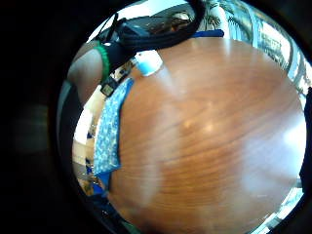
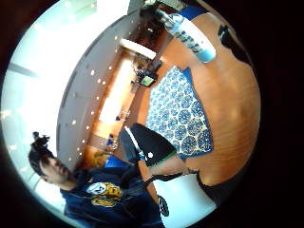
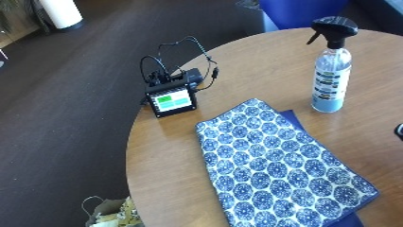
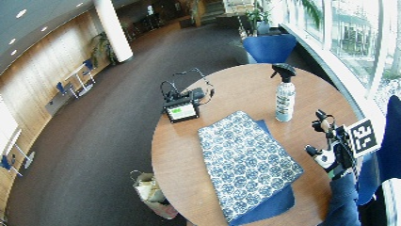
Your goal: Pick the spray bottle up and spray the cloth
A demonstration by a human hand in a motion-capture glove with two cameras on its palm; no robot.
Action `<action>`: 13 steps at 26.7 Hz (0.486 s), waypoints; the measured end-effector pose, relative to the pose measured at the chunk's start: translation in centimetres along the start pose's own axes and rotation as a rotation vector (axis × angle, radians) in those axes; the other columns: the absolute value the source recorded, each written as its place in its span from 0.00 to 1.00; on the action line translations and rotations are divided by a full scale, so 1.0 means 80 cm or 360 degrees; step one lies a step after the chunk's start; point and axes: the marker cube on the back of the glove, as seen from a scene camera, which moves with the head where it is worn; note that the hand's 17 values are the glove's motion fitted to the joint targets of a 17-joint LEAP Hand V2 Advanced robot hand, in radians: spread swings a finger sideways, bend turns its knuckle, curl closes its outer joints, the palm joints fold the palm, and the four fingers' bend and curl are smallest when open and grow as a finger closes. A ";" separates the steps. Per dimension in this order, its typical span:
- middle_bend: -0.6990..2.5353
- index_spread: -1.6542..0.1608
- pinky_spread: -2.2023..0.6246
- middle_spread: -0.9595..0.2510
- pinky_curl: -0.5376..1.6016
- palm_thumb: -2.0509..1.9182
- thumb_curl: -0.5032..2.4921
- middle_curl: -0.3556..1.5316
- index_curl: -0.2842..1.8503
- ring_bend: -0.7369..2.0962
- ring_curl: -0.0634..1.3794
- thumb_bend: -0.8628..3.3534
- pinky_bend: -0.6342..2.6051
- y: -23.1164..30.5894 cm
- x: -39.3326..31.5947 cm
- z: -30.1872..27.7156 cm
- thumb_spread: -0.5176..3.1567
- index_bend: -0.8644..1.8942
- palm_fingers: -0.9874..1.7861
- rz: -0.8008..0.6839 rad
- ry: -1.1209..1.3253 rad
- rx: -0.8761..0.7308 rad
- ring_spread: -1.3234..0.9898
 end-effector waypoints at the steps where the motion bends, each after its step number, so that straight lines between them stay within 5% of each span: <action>1: 0.31 0.72 0.87 0.80 0.36 0.60 0.25 0.35 0.21 0.44 0.26 0.20 0.30 -0.003 -0.001 -0.004 0.42 0.30 0.56 0.0020 -0.0090 0.0020 0.55; 6: 0.27 0.70 0.88 0.86 0.40 0.60 0.26 0.34 0.21 0.39 0.26 0.20 0.36 -0.044 0.015 -0.009 0.41 0.33 0.43 0.0105 -0.0454 0.0009 0.60; 13: 0.31 0.69 0.89 0.83 0.38 0.65 0.27 0.36 0.21 0.39 0.23 0.22 0.32 -0.147 0.019 0.051 0.42 0.37 0.45 0.0286 -0.0745 -0.0130 0.61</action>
